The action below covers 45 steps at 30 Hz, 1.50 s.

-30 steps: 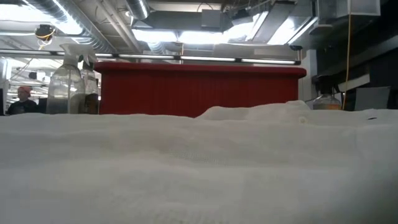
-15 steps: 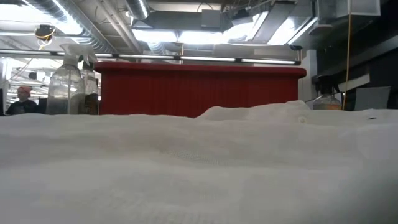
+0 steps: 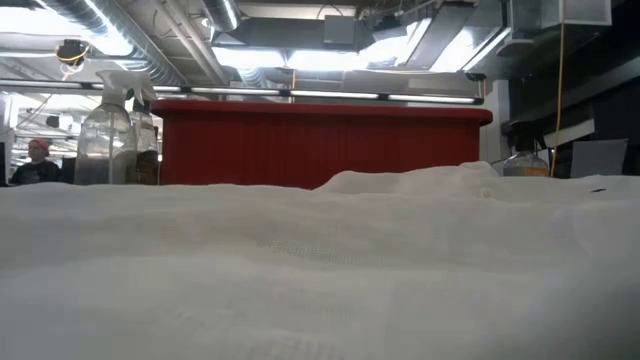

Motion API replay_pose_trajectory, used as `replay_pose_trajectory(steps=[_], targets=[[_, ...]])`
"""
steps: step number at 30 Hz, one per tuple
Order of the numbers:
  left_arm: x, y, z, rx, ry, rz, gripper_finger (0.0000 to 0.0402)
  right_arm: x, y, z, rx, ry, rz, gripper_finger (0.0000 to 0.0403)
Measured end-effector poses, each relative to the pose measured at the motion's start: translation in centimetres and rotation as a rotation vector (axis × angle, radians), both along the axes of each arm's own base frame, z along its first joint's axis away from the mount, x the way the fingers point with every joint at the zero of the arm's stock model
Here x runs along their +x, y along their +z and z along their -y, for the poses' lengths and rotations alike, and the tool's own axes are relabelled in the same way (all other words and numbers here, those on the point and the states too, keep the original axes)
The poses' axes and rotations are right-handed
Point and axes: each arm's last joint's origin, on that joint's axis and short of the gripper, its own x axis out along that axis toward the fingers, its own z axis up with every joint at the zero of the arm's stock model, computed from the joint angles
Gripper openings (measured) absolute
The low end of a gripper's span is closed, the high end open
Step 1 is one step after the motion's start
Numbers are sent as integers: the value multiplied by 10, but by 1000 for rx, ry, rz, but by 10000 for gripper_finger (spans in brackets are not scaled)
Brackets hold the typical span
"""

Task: Fold Laundry from Bin
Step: Fold the white polo shirt

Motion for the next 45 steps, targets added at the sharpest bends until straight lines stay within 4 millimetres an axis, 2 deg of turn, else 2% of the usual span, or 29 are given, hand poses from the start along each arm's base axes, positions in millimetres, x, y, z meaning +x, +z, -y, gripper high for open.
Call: replay_pose_trajectory(steps=[7,15,20,28,36,39,42,45], targets=[[0,0,0,5,3,9,161,-3,-35,-18,-138,60,14,133],[0,0,0,7,5,11,161,2,-71,-28,-273,234,21,133],[0,0,0,8,5,13,161,2,-78,-29,-310,301,41,133],[0,0,0,9,5,14,161,2,-80,-28,-331,304,42,133],[0,0,0,10,5,14,161,4,-104,-32,-396,325,19,133],[0,0,0,10,5,14,161,5,-105,-33,-402,348,30,132],[0,0,0,10,5,14,161,5,-105,-33,-408,351,34,116],[0,0,0,10,5,14,160,5,-106,-32,-424,343,46,81]])
